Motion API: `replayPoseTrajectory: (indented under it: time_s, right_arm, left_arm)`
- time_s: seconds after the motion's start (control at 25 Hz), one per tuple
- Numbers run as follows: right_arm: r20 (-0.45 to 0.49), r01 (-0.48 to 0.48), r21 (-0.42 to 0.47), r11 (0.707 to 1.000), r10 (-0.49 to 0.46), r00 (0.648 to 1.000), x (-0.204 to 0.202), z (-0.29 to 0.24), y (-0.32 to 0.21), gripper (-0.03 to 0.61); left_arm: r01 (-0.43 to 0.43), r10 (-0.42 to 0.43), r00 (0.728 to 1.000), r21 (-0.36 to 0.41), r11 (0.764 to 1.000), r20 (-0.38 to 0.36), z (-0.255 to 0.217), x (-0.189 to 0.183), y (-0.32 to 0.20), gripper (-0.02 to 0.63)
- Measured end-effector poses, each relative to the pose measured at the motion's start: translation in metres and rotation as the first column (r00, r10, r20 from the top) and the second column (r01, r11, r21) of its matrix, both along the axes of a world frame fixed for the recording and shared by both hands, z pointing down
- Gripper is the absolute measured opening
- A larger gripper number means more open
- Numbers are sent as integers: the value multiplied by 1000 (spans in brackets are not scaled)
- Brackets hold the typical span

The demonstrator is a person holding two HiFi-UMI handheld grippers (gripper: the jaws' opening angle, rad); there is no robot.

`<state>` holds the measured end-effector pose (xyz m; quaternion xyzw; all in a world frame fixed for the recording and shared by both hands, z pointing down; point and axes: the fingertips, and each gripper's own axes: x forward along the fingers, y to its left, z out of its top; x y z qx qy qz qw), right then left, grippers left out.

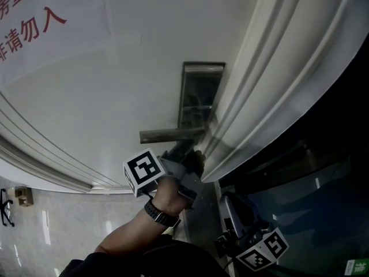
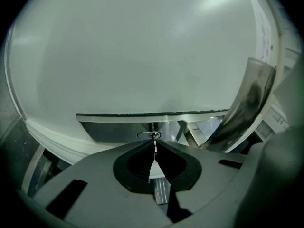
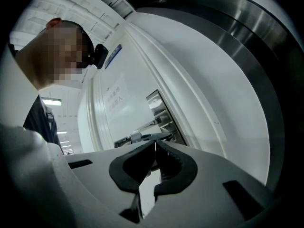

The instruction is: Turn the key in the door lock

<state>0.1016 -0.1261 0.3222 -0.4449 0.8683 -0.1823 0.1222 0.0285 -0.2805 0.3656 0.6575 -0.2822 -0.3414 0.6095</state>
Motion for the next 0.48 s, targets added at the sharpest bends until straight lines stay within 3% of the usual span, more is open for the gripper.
replayPoseTrajectory:
  time_s: [0.48]
  right_arm:
    - [0, 31, 11, 999, -31, 1000, -8, -1, 4, 17]
  left_arm:
    - [-15, 14, 1000, 62, 998, 9, -7, 1, 4, 11]
